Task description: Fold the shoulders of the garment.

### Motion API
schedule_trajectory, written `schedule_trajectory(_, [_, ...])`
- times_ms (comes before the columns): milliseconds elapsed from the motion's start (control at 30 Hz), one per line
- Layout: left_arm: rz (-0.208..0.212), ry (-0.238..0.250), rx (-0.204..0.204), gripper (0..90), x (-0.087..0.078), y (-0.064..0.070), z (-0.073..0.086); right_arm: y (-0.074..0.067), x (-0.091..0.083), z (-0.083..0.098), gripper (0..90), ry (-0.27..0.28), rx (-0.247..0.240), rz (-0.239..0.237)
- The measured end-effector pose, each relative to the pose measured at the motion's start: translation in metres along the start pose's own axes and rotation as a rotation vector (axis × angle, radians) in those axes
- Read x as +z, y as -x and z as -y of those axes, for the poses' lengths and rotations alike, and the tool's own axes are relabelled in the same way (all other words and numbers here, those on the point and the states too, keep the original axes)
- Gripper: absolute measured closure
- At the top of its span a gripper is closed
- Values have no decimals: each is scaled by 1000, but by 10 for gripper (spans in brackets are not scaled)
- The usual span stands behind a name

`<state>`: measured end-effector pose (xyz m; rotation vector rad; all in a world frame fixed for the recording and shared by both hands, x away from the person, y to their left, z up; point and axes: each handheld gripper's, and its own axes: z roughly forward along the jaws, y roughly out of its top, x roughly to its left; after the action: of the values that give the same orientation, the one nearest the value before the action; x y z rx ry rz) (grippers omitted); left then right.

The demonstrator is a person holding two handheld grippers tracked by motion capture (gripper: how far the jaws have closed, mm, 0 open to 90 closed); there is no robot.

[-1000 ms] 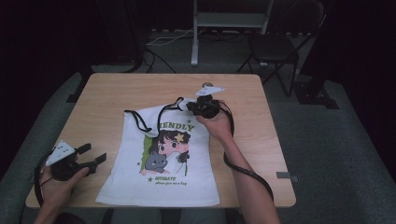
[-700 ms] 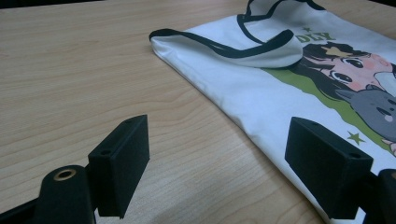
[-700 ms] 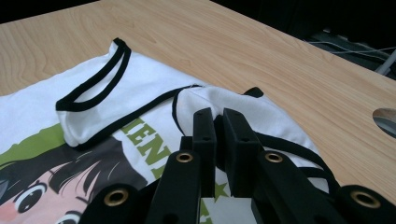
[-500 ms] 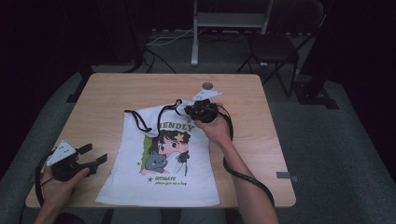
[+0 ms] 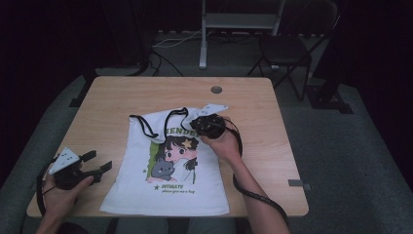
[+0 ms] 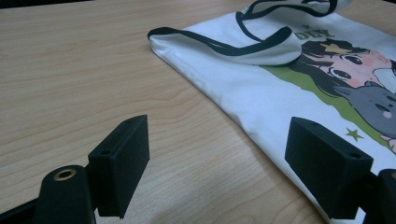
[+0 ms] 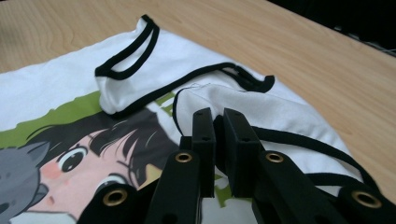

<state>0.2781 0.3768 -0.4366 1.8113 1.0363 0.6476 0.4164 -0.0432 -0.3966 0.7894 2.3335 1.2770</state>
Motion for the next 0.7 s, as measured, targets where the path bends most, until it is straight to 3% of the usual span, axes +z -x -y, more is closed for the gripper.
schedule_trajectory(700, [-3,-7,7,215,0,1,0,-21,4,13,832,-32,-27,-31])
